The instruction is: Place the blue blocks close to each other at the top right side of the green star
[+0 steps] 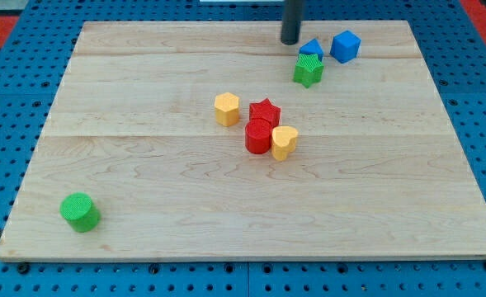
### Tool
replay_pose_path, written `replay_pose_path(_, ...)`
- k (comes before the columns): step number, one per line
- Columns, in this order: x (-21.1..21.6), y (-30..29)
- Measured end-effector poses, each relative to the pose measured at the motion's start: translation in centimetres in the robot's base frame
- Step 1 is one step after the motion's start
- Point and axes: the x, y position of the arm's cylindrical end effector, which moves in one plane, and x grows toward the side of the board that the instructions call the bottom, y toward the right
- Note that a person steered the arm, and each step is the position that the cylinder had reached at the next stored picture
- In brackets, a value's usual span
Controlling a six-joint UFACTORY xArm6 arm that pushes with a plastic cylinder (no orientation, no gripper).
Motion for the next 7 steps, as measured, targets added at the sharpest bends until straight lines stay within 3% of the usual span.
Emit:
replay_pose_path(1,-3.1,5.4)
replay_pose_path(2,-0.6,7.7)
replay_pose_path(3,5.0,6.9)
replay_pose_path(4,4.3,7.1)
replay_pose_path(5,-0.7,11.1)
replay_pose_path(6,-2.6,18.1)
replay_pose_path(7,3.9,18.2)
